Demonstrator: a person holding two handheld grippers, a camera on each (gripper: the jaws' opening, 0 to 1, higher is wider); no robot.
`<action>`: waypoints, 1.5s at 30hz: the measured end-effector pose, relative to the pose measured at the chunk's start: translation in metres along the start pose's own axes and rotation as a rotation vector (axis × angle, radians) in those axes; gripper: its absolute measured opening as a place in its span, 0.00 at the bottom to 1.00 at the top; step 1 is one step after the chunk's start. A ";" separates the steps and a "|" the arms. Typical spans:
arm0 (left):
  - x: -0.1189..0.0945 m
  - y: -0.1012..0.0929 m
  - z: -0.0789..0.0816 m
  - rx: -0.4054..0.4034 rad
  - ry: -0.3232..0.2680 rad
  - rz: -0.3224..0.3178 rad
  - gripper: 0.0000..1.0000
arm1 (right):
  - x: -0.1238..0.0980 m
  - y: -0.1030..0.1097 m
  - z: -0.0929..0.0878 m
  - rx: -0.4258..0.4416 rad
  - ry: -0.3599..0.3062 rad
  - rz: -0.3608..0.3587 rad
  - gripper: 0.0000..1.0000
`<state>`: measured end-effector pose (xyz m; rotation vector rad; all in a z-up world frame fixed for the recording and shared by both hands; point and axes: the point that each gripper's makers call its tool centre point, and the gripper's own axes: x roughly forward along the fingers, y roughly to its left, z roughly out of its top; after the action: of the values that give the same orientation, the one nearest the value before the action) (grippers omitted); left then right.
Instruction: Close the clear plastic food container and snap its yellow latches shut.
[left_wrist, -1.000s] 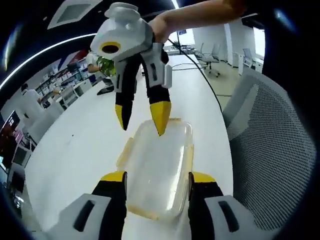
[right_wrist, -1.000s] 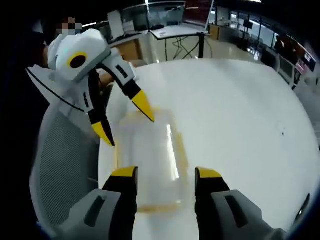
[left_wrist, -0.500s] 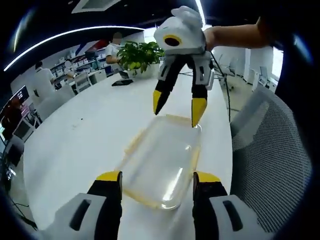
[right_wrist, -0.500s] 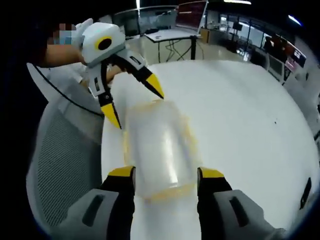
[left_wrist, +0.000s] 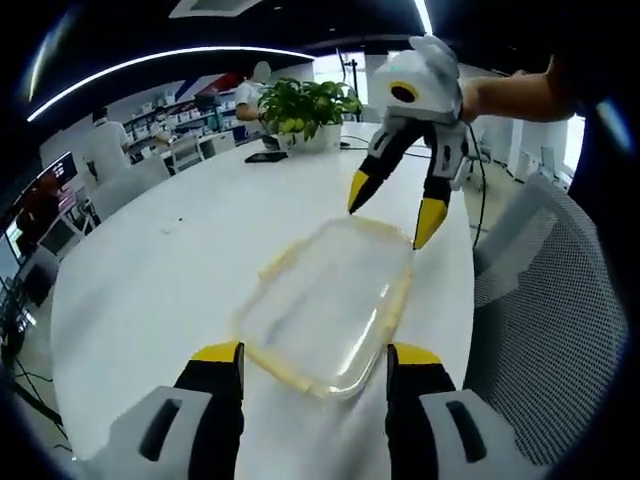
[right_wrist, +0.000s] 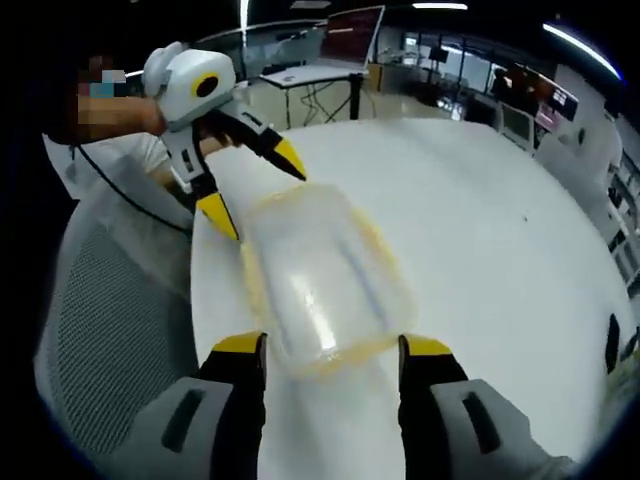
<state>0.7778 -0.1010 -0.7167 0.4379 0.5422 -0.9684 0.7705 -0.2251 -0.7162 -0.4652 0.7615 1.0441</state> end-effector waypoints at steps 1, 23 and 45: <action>0.001 0.002 -0.003 -0.017 0.011 0.012 0.52 | 0.000 -0.001 0.000 0.017 -0.008 -0.013 0.49; 0.005 0.003 -0.007 -0.051 0.000 0.021 0.50 | 0.009 0.007 -0.013 0.136 -0.047 -0.060 0.46; 0.022 0.033 0.003 -0.052 0.006 0.021 0.50 | 0.020 -0.026 -0.002 0.116 -0.034 -0.085 0.46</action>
<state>0.8165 -0.1003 -0.7241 0.3996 0.5659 -0.9312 0.7990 -0.2261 -0.7330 -0.3764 0.7609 0.9219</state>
